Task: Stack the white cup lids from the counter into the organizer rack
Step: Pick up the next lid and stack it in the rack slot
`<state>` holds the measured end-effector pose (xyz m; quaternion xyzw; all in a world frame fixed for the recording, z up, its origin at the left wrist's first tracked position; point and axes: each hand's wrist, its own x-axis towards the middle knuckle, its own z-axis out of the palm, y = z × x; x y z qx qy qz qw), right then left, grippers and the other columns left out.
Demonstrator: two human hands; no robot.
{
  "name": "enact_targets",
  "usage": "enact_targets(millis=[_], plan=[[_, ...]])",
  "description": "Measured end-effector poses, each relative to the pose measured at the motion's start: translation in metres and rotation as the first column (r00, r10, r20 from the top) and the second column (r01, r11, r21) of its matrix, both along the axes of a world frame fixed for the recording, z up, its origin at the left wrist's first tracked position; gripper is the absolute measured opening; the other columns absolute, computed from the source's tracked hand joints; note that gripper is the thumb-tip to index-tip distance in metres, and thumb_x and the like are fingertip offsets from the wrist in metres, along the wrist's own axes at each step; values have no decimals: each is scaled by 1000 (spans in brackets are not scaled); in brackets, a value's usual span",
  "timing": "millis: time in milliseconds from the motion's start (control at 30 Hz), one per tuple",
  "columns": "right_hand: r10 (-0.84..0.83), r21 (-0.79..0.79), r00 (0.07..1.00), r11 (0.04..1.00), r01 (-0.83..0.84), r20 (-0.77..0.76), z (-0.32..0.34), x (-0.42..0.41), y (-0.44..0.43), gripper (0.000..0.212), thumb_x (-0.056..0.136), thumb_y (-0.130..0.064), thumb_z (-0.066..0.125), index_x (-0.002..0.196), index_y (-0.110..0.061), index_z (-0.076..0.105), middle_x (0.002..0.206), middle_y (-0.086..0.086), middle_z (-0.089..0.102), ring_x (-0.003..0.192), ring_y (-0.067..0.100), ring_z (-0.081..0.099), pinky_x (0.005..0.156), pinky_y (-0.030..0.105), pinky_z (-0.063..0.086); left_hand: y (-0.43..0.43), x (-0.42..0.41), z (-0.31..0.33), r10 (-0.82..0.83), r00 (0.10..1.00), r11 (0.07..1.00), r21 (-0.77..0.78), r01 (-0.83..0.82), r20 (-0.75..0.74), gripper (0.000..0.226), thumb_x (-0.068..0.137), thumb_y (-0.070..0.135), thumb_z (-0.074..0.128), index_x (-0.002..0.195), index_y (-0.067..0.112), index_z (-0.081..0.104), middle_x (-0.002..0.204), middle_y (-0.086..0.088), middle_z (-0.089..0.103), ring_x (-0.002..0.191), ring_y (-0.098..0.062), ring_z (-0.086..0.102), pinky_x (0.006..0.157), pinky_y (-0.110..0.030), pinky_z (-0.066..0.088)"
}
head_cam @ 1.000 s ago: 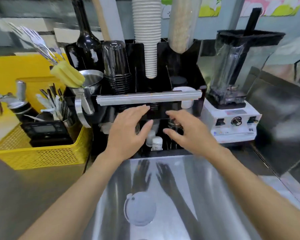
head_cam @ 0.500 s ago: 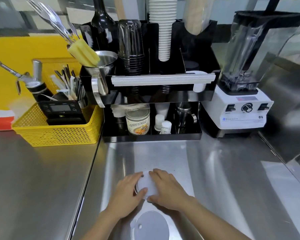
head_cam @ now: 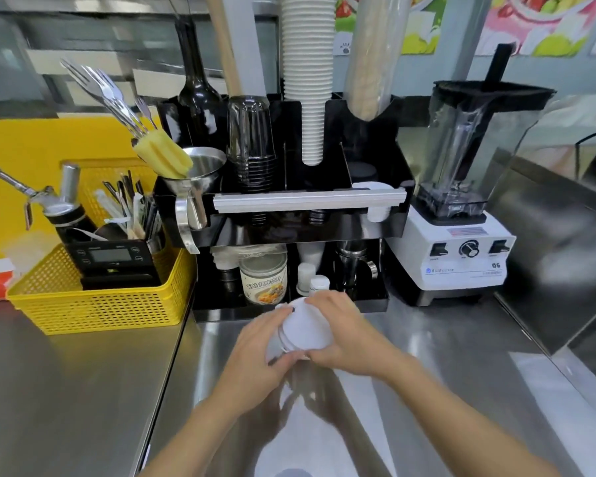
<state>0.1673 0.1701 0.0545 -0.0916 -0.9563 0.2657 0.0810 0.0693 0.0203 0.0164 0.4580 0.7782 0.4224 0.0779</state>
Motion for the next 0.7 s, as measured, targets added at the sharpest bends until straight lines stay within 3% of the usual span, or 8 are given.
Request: enact_targets(millis=[67, 133, 233, 333, 467, 567, 700], plan=[[-8, 46, 998, 999, 12, -69, 34, -3, 18, 80, 64, -48, 62, 130, -9, 40, 132, 9, 40, 125, 24, 32, 107, 29, 25, 20, -7, 36, -11, 999, 997, 73, 15, -48, 64, 71, 55, 57, 129, 31, 43, 130, 28, 40, 124, 3, 36, 106, -19, 27], [-21, 86, 992, 996, 32, -126, 66, -5, 35, 76, 67, -38, 69, 131, -8, 40, 133, 10, 39, 127, 24, 31, 102, 20, 21, 41, -11, 70, -17, 996, 991, 132, 28, -89, 63, 71, 51, 58, 128, 27, 46, 123, 36, 36, 118, 7, 36, 101, -9, 25], [-41, 120, 985, 991, 61, -165, 107, -5, 62, 73, 72, -25, 74, 134, -12, 38, 138, 4, 35, 131, 18, 27, 103, 17, 18, 71, -18, 108, -20, 991, 981, 190, 46, -134, 58, 75, 40, 65, 128, 26, 46, 119, 31, 43, 114, 4, 39, 100, -13, 28], [-42, 153, 982, 986, 71, -182, 135, -11, 88, 70, 72, -26, 73, 131, -16, 38, 132, -3, 36, 127, 13, 28, 106, 27, 26, 99, -23, 135, 4, 985, 970, 240, 38, -171, 55, 79, 26, 69, 129, 26, 46, 119, 20, 46, 110, 5, 38, 92, -4, 27], [-65, 254, 986, 962, 103, -154, 161, -24, 119, 76, 74, -28, 72, 137, -12, 32, 144, 4, 32, 134, 19, 27, 102, 24, 24, 134, -32, 160, 1, 982, 960, 274, 51, -188, 54, 79, 23, 68, 128, 25, 47, 121, 10, 50, 113, -3, 42, 93, -17, 28], [-93, 292, 984, 947, 135, -151, 177, -32, 138, 82, 76, -34, 72, 140, -9, 27, 145, 5, 31, 134, 18, 27, 102, 21, 23, 157, -40, 170, 26, 976, 951, 305, 43, -216, 53, 78, 20, 69, 126, 22, 49, 128, 5, 54, 120, -9, 44, 94, -14, 27], [-115, 326, 989, 935, 139, -94, 191, -44, 163, 76, 74, -37, 71, 135, -12, 34, 136, 3, 37, 125, 18, 36, 102, 29, 36, 183, -52, 178, 30, 971, 950, 308, 46, -237, 51, 81, 21, 66, 128, 23, 47, 132, 5, 52, 122, -7, 41, 91, -10, 24]])
